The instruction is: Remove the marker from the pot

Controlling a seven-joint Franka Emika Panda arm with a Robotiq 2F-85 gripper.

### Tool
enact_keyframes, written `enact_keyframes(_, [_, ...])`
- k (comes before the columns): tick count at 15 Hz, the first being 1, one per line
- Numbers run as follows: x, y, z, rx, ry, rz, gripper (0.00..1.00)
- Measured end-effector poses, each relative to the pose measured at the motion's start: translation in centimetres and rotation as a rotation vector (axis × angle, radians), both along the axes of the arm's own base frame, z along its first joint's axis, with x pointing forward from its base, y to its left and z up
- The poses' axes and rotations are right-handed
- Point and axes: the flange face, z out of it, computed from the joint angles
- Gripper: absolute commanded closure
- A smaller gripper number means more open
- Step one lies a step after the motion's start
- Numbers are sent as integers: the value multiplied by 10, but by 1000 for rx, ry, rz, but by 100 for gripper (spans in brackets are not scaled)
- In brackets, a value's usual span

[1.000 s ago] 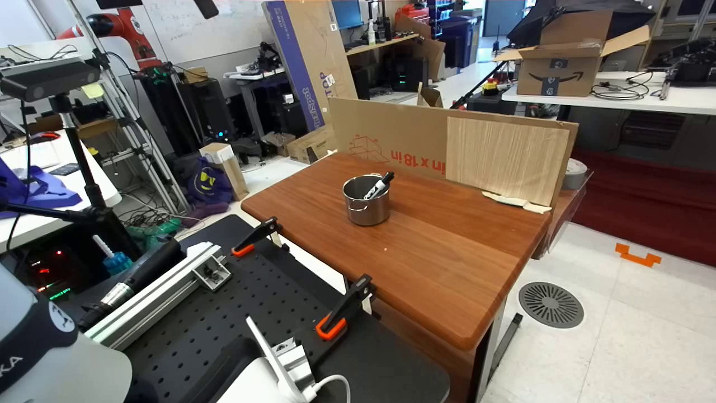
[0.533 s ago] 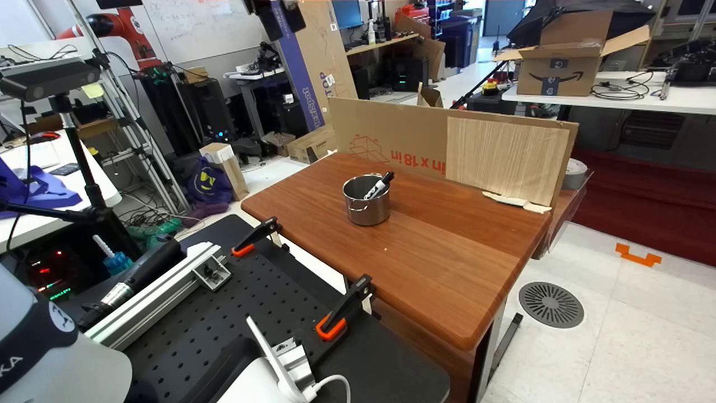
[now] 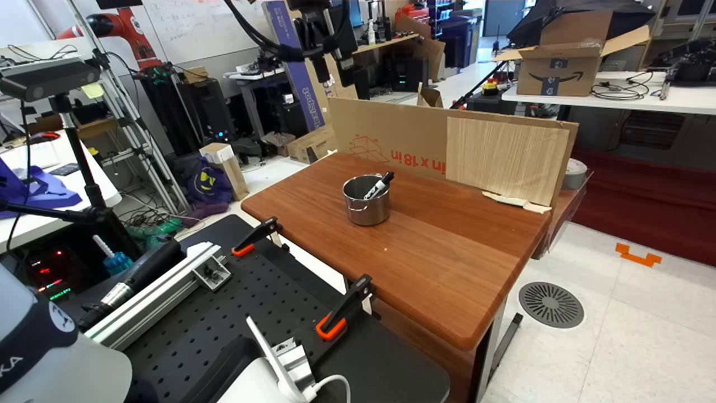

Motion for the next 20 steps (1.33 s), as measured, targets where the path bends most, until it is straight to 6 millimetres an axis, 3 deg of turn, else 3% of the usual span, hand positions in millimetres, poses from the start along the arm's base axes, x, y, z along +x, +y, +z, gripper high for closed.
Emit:
enact_keyframes(11, [51, -42, -108, 91, 23, -111, 0])
enact_keyframes(19, [61, -57, -158, 128, 89, -160, 0])
enact_keyframes(20, [60, -58, -165, 126, 101, -163, 25])
